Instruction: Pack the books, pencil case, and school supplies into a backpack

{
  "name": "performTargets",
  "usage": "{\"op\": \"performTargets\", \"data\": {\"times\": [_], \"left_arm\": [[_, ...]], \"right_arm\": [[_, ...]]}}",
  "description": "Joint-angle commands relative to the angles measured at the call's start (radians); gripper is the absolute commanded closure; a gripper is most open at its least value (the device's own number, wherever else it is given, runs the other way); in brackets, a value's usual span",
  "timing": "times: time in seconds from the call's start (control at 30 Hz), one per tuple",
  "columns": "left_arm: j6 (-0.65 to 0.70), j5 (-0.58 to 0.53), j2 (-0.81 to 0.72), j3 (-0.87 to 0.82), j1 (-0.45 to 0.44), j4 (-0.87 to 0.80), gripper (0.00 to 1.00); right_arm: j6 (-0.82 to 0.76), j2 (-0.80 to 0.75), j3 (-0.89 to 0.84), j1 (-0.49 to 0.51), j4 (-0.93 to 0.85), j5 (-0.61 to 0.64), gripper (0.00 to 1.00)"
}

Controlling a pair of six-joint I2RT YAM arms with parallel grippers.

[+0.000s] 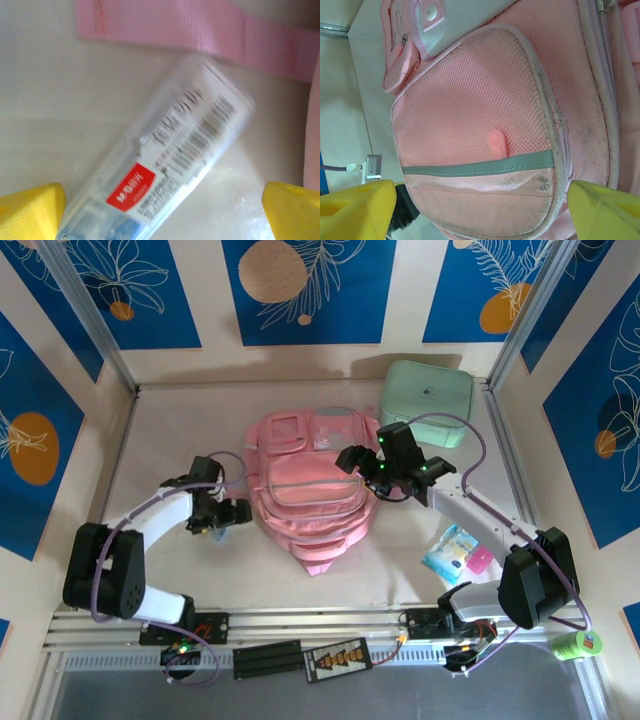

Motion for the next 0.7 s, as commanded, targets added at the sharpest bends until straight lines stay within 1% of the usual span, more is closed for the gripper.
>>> {"op": "performTargets", "data": {"times": [0.0, 0.07, 0.13, 0.23, 0.3, 0.53, 0.67], "left_arm": [[-0.041, -0.013, -0.026, -0.03, -0.061, -0.055, 0.05], [-0.059, -0.044, -0.035, -0.033, -0.093, -0.064, 0.07], [-0.071, -0.092, -0.032, -0.026, -0.114, -0.076, 0.13], [-0.096, -0.165, -0.013, -0.006, -0.118, -0.099, 0.18], [-0.117, -0.197, 0.0, 0.006, -0.119, -0.107, 0.23], [-0.145, -0.203, 0.049, 0.037, -0.119, -0.092, 0.38], [-0.152, -0.206, 0.074, 0.039, -0.118, -0.084, 0.44]], "right_arm": [[0.015, 0.011, 0.004, 0.004, 0.003, -0.024, 0.11], [0.013, 0.013, 0.008, 0.003, 0.002, -0.025, 0.12], [0.013, 0.017, 0.009, 0.005, 0.0, -0.023, 0.12], [0.013, 0.021, 0.012, 0.006, 0.003, -0.031, 0.12], [0.009, 0.023, 0.017, 0.01, 0.003, -0.034, 0.12], [0.001, 0.019, 0.025, 0.02, -0.005, -0.029, 0.12], [-0.001, 0.019, 0.028, 0.02, -0.007, -0.026, 0.12]]}}
